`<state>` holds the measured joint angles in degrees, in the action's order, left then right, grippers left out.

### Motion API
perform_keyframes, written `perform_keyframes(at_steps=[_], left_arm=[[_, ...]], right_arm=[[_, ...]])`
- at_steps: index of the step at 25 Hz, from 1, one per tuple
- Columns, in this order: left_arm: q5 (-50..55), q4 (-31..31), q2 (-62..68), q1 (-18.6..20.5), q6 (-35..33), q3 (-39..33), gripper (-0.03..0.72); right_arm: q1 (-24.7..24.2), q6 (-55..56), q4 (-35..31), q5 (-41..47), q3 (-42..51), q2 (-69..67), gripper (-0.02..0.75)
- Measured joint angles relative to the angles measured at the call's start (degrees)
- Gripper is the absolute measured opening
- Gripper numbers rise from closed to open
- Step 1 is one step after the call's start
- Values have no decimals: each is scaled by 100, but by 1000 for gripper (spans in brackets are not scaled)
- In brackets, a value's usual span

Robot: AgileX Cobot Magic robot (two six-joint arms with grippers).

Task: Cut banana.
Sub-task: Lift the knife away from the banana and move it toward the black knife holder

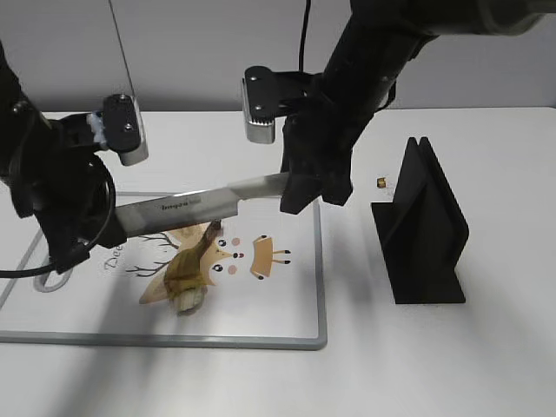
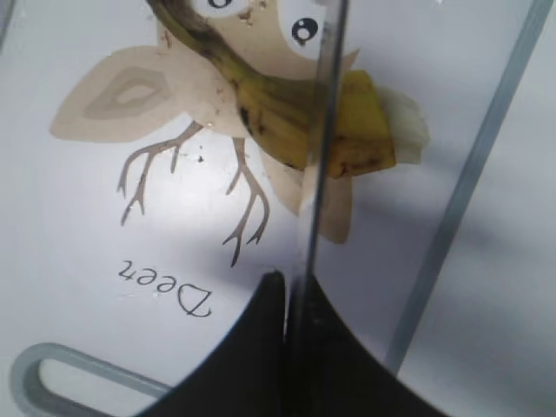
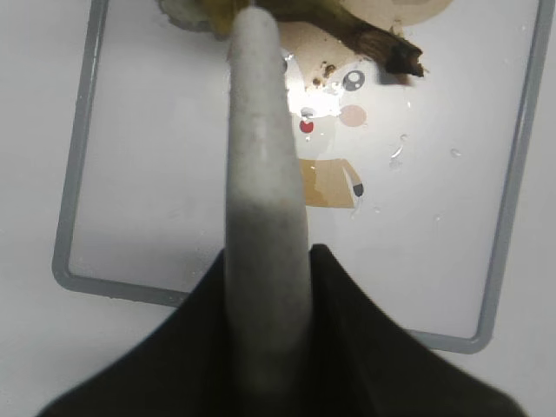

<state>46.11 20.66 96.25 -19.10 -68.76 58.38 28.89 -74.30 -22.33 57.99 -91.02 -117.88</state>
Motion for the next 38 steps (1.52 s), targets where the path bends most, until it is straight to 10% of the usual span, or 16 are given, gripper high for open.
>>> perform_keyframes(at_steps=[19,29,38], left_arm=[[521,-486,-1345,-48,5,657,9],[653,-668,-1378,7,46,746,489],[355,-1463,-1640,141,2257,1072,590]], right_arm=[[18,76,59,561,-590,988,163],[-65,185,300,802,-620,988,162],[-65,489,402,1010,-620,1078,161]])
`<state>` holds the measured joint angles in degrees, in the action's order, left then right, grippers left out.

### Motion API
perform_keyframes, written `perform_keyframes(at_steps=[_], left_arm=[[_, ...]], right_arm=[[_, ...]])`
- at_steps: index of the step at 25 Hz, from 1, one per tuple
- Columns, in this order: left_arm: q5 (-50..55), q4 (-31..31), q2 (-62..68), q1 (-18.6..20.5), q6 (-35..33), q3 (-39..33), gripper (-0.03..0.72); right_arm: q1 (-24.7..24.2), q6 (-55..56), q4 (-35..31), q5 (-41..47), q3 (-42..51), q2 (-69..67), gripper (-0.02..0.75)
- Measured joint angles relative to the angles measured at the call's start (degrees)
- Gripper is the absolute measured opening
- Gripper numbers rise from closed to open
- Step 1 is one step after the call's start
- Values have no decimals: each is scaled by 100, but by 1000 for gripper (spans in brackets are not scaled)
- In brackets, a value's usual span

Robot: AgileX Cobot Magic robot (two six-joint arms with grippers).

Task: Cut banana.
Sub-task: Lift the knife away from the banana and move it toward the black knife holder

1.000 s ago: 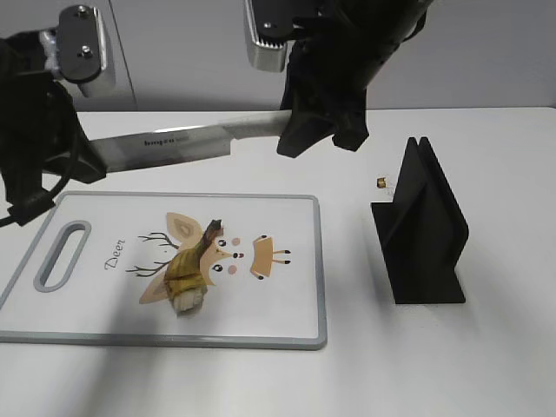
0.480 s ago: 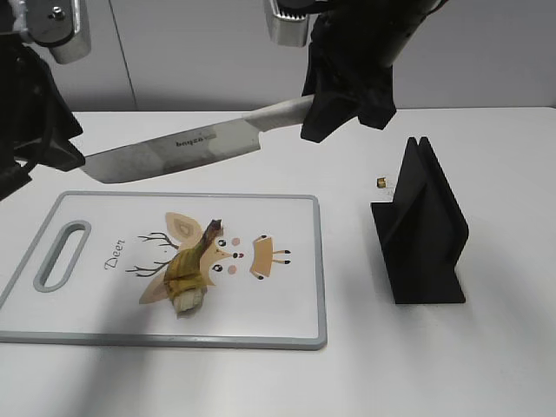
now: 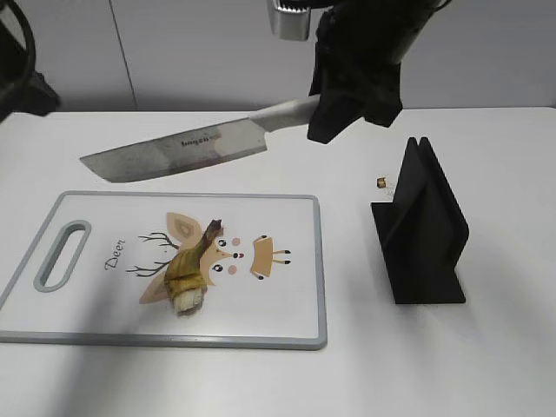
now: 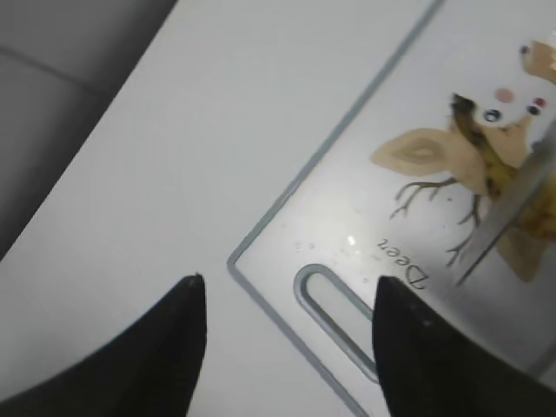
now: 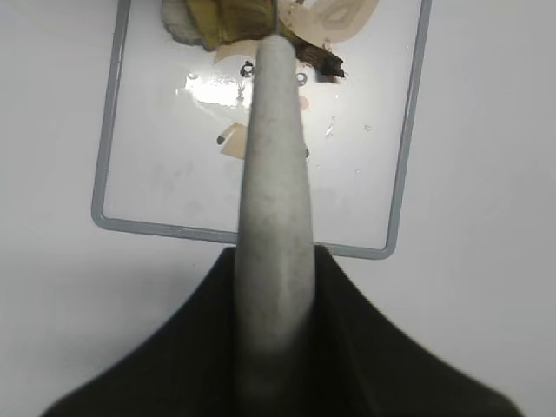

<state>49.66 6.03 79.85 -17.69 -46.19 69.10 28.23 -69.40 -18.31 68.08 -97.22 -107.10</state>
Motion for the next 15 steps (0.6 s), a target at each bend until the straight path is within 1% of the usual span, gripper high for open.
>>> perform_keyframes(at_steps=[1,3,4,7,9,11,15], left_arm=[[57,-212,-15,40,401,102,590],[299,-567,-23,178,1456,328,590],[482,-664,-23,252,1943,452,590],[1185,-799,-23,597,3031,780,590],[1689,-818,-31,825,3476,932,590],[1902,-818,-60,988,3787,965,590],[1977,-732,-298,1272,4047,876,590]], right_arm=[[0,186,42,0,0,47,161],[0,708,186,27,-18,137,161],[0,1099,268,59,-50,183,161],[0,2305,413,142,-179,288,161],[0,2934,433,149,-275,354,161],[0,3533,433,156,-320,431,161],[0,4780,454,183,-311,595,161]])
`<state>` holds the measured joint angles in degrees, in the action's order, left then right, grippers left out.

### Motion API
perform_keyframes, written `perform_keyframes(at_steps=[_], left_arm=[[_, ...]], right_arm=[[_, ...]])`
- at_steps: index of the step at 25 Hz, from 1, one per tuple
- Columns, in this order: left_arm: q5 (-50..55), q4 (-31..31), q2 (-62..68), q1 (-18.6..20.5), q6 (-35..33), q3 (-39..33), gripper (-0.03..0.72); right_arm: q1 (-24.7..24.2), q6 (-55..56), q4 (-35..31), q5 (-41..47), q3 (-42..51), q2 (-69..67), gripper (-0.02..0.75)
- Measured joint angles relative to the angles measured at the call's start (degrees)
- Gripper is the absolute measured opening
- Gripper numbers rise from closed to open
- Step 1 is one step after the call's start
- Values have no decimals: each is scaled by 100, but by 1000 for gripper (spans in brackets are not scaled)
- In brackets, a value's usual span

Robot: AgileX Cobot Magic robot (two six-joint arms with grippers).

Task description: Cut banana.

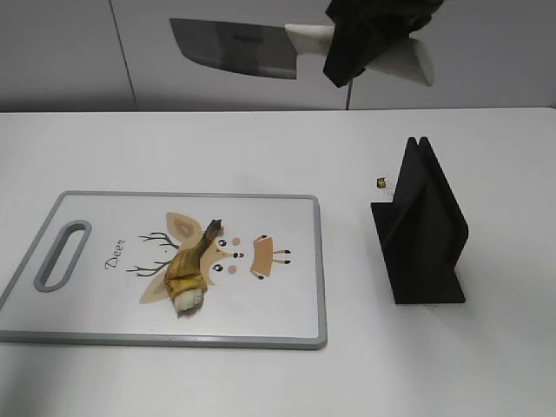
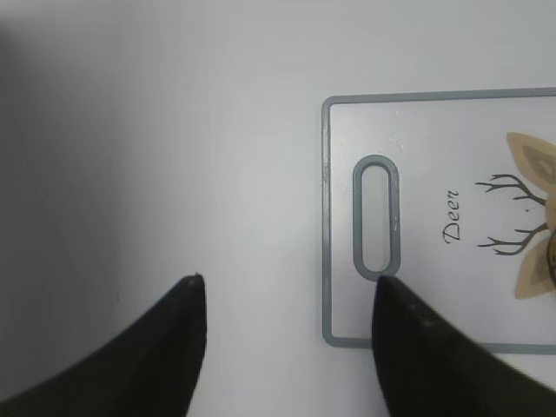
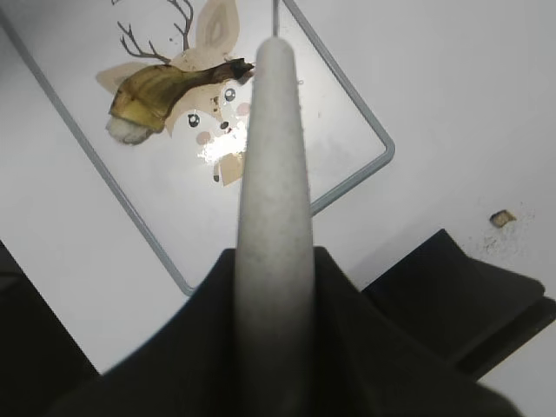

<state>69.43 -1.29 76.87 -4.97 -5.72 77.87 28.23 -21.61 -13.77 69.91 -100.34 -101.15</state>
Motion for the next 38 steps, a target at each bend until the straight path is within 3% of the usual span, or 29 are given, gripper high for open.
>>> perform_keyframes(at_steps=[15,25,38], left_arm=[[42,165,-2948,57,26,-2111,588],[-34,189,-5232,57,26,-3696,586],[68,191,-7679,57,26,-4399,586]], right_arm=[[0,2363,147,-367,2091,1886,161],[0,4077,1071,-1289,3377,2626,161],[0,5313,2297,-1431,3842,3200,161]])
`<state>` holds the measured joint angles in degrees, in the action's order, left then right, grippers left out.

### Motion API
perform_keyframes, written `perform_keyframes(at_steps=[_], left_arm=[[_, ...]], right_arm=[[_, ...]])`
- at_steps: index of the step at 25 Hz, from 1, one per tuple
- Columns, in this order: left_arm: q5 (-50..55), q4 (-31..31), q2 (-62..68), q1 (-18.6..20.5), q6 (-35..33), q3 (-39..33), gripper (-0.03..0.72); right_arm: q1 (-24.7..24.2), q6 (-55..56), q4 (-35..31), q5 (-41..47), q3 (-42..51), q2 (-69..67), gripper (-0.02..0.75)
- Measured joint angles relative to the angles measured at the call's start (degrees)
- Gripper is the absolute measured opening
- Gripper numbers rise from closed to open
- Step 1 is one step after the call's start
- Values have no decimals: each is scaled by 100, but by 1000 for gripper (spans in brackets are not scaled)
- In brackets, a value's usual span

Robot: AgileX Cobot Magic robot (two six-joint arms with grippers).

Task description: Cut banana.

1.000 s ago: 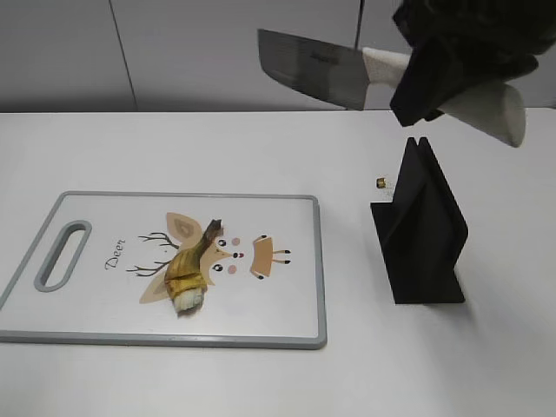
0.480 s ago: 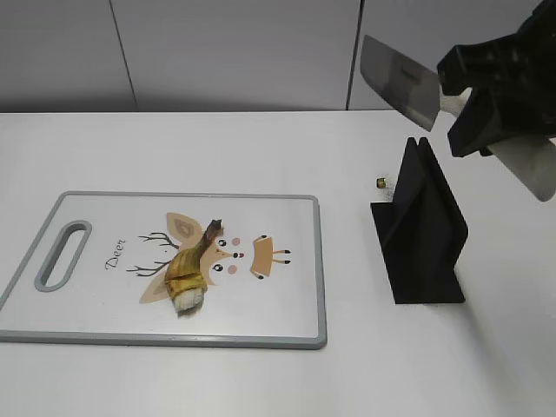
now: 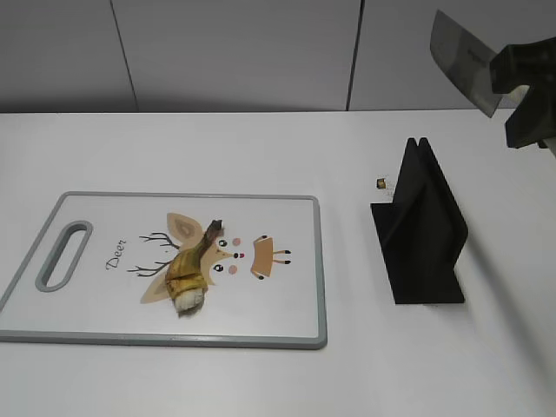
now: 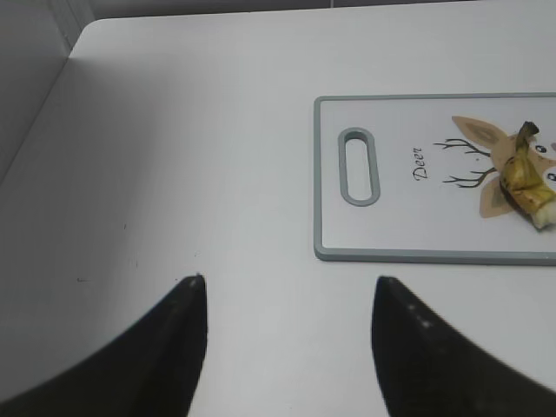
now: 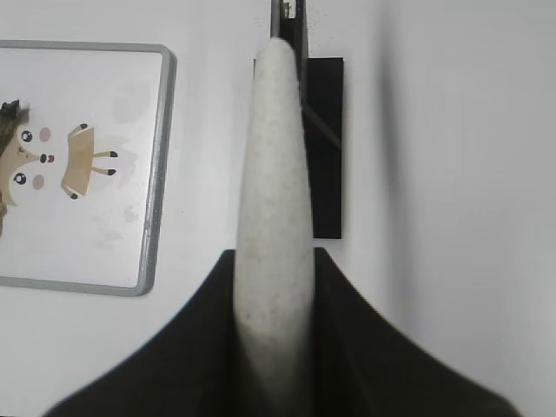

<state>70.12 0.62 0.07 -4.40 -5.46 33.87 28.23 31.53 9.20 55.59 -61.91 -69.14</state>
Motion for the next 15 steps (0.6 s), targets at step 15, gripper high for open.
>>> perform_keyframes(at_steps=[15], left_arm=[[-816,38,-45,0,0,-567,564]], right_arm=[[0,180,264,-317,18,-520,161]])
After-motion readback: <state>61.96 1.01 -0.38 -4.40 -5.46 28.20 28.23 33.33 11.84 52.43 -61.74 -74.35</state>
